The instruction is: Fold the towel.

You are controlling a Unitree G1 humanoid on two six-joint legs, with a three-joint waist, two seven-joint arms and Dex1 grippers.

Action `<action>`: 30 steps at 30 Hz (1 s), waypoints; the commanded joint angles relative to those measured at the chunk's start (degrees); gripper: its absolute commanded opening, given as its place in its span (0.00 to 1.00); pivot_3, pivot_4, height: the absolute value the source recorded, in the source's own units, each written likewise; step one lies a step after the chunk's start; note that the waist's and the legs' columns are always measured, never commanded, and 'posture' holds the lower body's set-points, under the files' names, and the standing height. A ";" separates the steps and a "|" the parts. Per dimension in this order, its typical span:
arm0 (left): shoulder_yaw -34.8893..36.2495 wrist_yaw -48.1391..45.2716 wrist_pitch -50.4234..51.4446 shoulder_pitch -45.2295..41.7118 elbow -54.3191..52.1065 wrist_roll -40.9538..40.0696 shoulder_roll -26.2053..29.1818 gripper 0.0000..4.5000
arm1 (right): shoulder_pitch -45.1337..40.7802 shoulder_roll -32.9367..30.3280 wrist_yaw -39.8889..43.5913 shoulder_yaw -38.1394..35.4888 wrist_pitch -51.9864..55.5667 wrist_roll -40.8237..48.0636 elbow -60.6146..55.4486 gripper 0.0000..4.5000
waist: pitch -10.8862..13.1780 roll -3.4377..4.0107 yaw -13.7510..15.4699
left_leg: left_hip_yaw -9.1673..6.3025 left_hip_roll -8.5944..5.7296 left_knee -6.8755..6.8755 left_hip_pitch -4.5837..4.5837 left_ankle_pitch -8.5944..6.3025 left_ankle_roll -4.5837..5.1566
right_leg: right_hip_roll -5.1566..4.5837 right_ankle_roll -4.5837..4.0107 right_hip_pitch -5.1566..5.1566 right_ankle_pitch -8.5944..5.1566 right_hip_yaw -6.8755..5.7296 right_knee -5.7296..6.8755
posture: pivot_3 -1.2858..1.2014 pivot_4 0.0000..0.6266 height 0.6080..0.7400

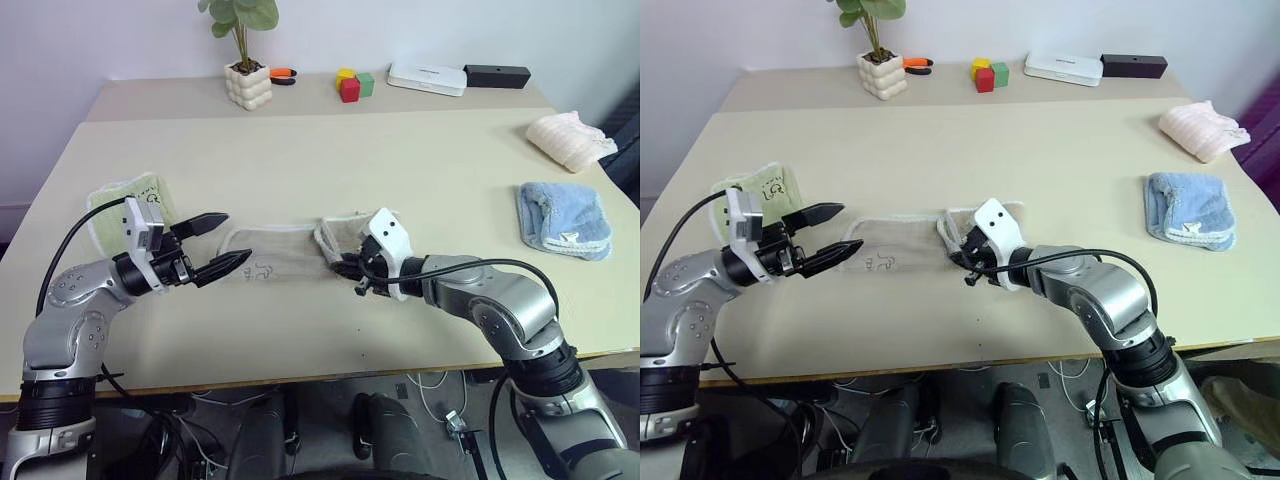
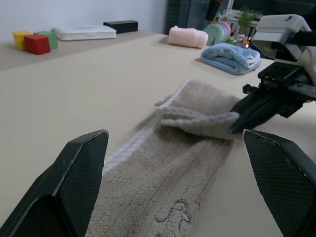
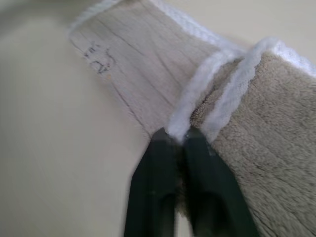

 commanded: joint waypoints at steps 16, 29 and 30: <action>1.74 7.62 9.61 -0.19 -2.64 -5.14 -1.13 1.00 | -6.57 4.44 2.16 -18.20 -17.84 -2.37 15.96 0.71 | -0.01 -0.02 -0.10 | 0.00 -0.01 0.02 0.03 0.11 -0.17 | 0.04 0.00 0.01 0.00 0.00 0.13 | 0.52 0.24 1.00; 3.45 25.37 24.78 10.93 -17.35 -16.23 -6.62 1.00 | 5.30 9.20 3.54 -9.01 -34.93 -15.31 21.26 0.01 | -0.04 -0.02 -0.10 | -0.03 -0.01 0.01 0.17 0.21 -0.33 | 0.08 0.01 0.12 -0.01 0.03 0.18 | 0.52 0.24 1.00; 3.78 26.31 25.19 11.30 -17.69 -16.76 -7.06 1.00 | 5.18 9.62 3.10 -9.29 -36.07 -15.85 22.37 0.01 | -0.04 -0.02 0.05 | -0.04 -0.01 0.03 0.16 0.21 -0.32 | 0.07 0.01 0.13 -0.01 0.04 0.18 | 0.52 0.24 1.00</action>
